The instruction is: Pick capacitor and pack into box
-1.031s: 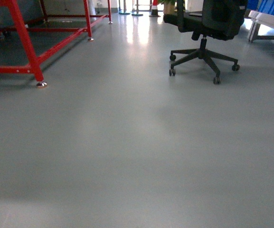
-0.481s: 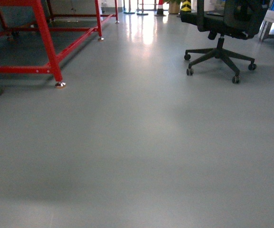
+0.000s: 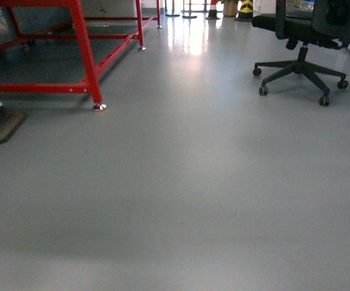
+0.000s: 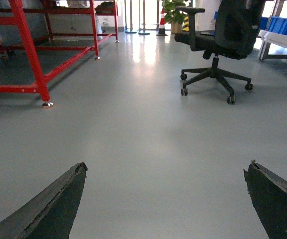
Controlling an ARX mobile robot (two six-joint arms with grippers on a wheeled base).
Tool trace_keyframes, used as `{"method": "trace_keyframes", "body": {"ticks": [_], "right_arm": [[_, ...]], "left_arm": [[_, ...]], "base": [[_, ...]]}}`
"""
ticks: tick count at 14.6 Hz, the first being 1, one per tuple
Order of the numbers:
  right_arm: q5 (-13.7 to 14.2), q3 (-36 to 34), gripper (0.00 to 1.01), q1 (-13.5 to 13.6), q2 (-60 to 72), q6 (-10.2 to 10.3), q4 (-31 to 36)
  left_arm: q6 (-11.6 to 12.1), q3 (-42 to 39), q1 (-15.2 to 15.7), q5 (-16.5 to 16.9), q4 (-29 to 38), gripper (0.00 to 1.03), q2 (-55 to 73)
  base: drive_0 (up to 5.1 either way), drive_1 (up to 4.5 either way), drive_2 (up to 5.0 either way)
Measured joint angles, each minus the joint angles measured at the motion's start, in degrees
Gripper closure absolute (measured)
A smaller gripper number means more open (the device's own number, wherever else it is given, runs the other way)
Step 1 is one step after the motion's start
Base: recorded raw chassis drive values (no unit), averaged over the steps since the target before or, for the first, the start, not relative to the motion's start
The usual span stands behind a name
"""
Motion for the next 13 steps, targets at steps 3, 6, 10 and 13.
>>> {"method": "trace_keyframes", "body": {"ticks": [3, 6, 10, 13], "right_arm": [[0.00, 0.00, 0.03, 0.00, 0.00, -0.02, -0.04], [0.02, 0.00, 0.03, 0.00, 0.00, 0.00, 0.00], [0.00, 0.00, 0.03, 0.00, 0.00, 0.00, -0.20], [-0.02, 0.00, 0.03, 0.00, 0.00, 0.00, -0.07]], "left_arm": [[0.00, 0.00, 0.00, -0.04, 0.00, 0.59, 0.00], [0.00, 0.00, 0.00, -0.04, 0.07, 0.59, 0.00], [0.02, 0.00, 0.00, -0.02, 0.02, 0.59, 0.00], [0.00, 0.00, 0.00, -0.02, 0.13, 0.59, 0.00]], "base": [[-5.0, 2.46, 2.5], [-5.1, 2.39, 2.4], [-5.1, 2.37, 2.4], [-4.9, 2.52, 2.5]]}}
